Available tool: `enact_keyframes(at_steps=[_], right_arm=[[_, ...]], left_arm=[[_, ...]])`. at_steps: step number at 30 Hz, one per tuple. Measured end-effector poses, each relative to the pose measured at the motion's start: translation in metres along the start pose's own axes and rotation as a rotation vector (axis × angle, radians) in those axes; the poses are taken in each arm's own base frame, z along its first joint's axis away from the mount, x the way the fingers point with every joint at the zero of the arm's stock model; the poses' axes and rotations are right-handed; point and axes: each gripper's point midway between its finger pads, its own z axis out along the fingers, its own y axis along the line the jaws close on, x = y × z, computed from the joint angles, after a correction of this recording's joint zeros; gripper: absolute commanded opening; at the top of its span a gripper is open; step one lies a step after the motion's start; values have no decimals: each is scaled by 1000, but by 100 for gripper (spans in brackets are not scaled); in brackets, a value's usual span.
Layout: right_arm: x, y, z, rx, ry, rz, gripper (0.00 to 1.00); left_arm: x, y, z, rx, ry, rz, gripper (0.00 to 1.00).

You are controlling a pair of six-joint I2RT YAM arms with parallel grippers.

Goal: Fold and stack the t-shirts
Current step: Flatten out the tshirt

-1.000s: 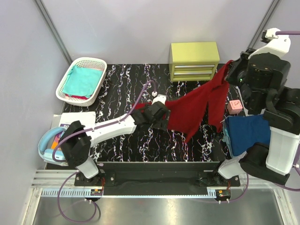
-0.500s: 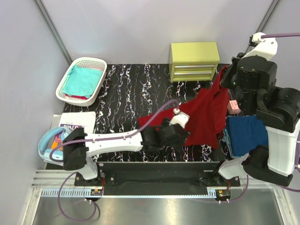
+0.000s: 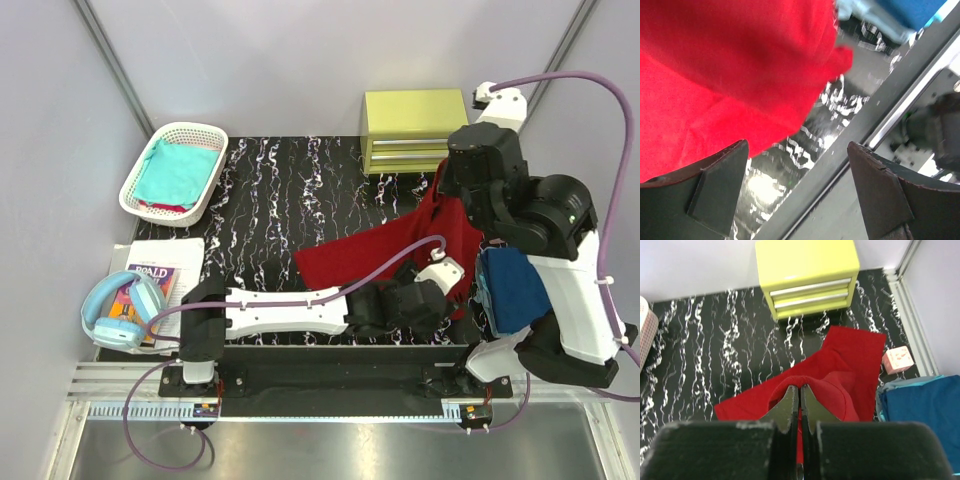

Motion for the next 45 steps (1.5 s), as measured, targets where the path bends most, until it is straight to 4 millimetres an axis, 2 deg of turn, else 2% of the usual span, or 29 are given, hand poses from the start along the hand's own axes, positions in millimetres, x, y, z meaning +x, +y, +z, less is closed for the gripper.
enact_keyframes(at_steps=[4, 11, 16, 23, 29, 33, 37, 40, 41, 43, 44, 45], right_arm=[[13, 13, 10, -14, 42, -23, 0], [29, 40, 29, -35, 102, -61, 0], [30, 50, 33, -53, 111, -59, 0], [15, 48, 25, -71, 76, -23, 0], [14, 47, 25, -72, 75, -21, 0], [15, 46, 24, -70, 80, -26, 0], [17, 46, 24, -69, 87, -30, 0], [18, 45, 24, -68, 89, -30, 0], [18, 45, 24, -67, 91, -31, 0], [18, 45, 24, -67, 92, -31, 0], [18, 45, 23, -67, 92, -31, 0], [18, 44, 23, -66, 91, -31, 0]], left_arm=[[-20, -8, 4, 15, -35, 8, 87], [-23, -21, 18, 39, -29, 23, 89], [-7, -27, 31, 52, 16, 41, 90], [18, -33, 47, 71, 83, 61, 90], [36, -40, 60, 94, 131, 74, 89], [44, -42, 71, 85, 152, 84, 91], [41, -44, 83, 62, 158, 103, 92], [36, -44, 88, 56, 153, 99, 76], [34, -43, 89, 55, 151, 94, 60], [31, -35, 92, 43, 151, 78, 44], [30, -30, 93, 34, 152, 68, 32], [30, -24, 95, 23, 156, 57, 29]])
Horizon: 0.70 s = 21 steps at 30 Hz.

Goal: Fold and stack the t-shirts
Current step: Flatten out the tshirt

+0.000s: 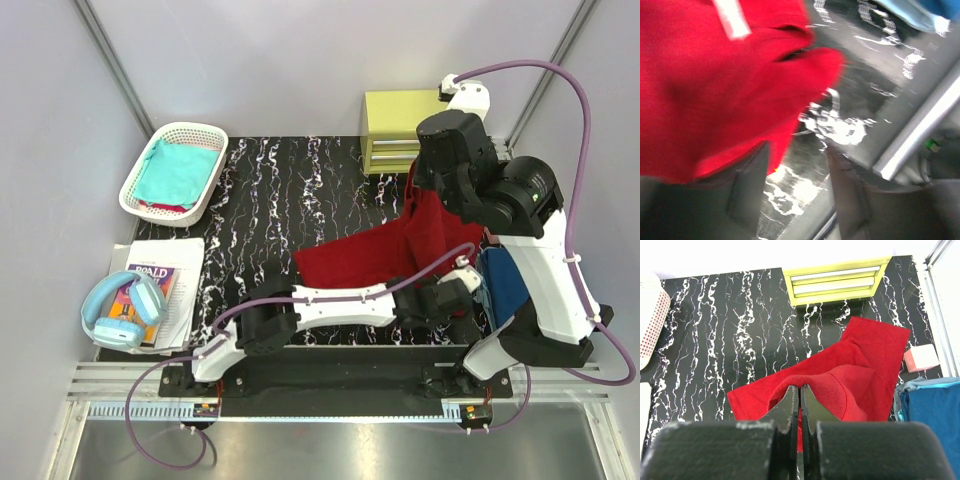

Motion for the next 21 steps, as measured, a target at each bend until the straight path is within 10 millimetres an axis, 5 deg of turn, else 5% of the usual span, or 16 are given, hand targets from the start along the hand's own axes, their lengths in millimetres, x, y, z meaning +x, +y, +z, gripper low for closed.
enact_keyframes(at_steps=[4, 5, 13, 21], right_arm=[[0, -2, -2, 0, 1, -1, 0], [1, -3, -3, 0, 1, -1, 0], [2, -8, -7, -2, 0, 0, 0], [6, -10, -8, -6, 7, -4, 0]], left_arm=[[7, 36, 11, -75, 27, -46, 12], [13, 45, 14, -94, 40, -56, 0], [48, 81, 21, -196, 120, -81, 0], [68, 120, -3, -287, 137, -157, 0]])
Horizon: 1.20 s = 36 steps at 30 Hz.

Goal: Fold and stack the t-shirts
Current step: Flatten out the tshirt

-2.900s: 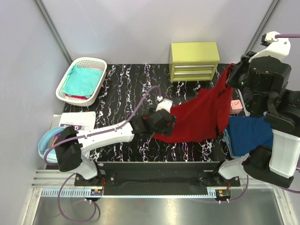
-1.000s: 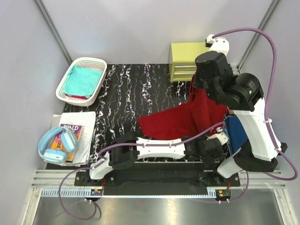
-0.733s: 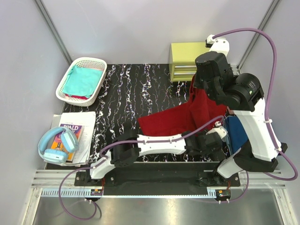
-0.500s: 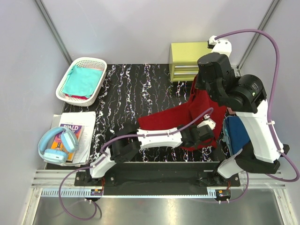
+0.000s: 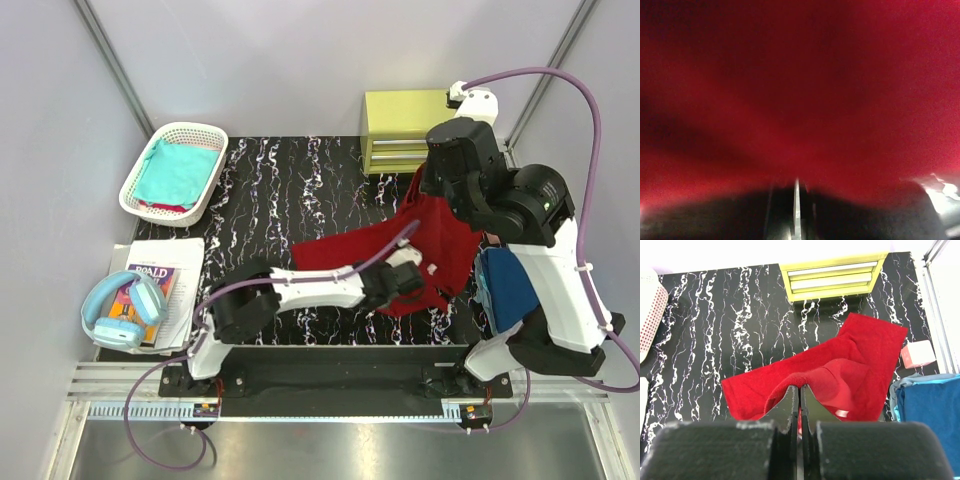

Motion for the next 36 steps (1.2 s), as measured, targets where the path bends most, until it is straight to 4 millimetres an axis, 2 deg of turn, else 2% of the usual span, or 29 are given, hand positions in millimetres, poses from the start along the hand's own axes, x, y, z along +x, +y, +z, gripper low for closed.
enact_keyframes(at_steps=[6, 8, 10, 11, 13, 14, 15, 18, 24, 28, 32, 36], right_arm=[[5, -2, -2, -12, 7, 0, 0], [7, -2, -2, -14, 10, -2, 0], [8, -2, -2, -14, 11, -3, 0], [8, -2, -1, -15, 10, -4, 0], [8, -1, 0, -17, 7, -4, 0], [7, -1, -1, -17, 6, -5, 0], [7, -1, -1, -17, 6, -6, 0], [6, -2, -2, -20, 1, -9, 0], [1, 0, -2, -29, -16, -13, 0], [-2, 3, 0, -32, -24, -14, 0], [-9, 5, 1, -32, -46, -6, 0], [-26, 0, -7, -31, -100, 10, 0]], left_arm=[[-1, 92, -3, -148, 9, -161, 0], [-3, 116, -6, -189, 1, -202, 0], [-4, 132, -11, -219, -11, -227, 10], [-4, 136, -14, -228, -17, -232, 21], [-5, 139, -22, -232, -32, -237, 35], [-7, 138, -26, -231, -43, -243, 44], [-9, 137, -30, -230, -57, -248, 64], [-15, 130, -45, -220, -98, -242, 78], [-26, 102, -76, -181, -187, -206, 79], [-24, 84, -85, -156, -212, -210, 76], [-22, 75, -90, -150, -228, -247, 75], [-20, 75, -96, -154, -247, -295, 75]])
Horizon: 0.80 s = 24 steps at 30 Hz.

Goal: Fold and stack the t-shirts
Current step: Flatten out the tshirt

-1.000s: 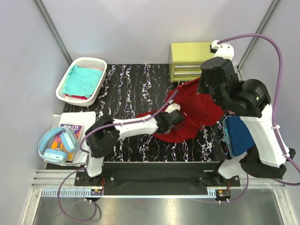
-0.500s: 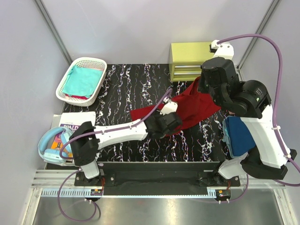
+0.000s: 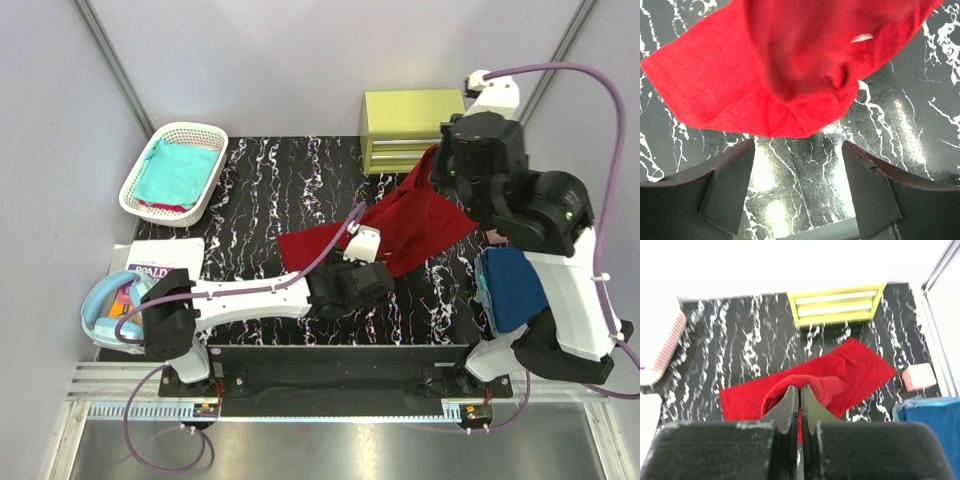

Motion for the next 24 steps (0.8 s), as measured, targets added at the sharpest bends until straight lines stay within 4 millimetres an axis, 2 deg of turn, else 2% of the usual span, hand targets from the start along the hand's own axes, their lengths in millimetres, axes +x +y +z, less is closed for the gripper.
enact_keyframes(at_steps=[3, 8, 13, 19, 24], right_arm=[[-19, -10, -12, 2, -57, 29, 0], [-43, -38, -39, 21, -145, 80, 0], [-48, -51, -53, 21, -174, 107, 0], [-43, -47, -46, 27, -156, 89, 0], [-34, -35, -32, 30, -122, 55, 0]], left_arm=[[-1, 6, -4, -11, -10, -27, 77], [-2, 15, -9, -24, -21, -47, 78], [-4, 12, -8, -26, -18, -47, 77], [-26, -24, -2, 23, -26, -78, 76], [-45, -69, -12, 117, -39, -96, 76]])
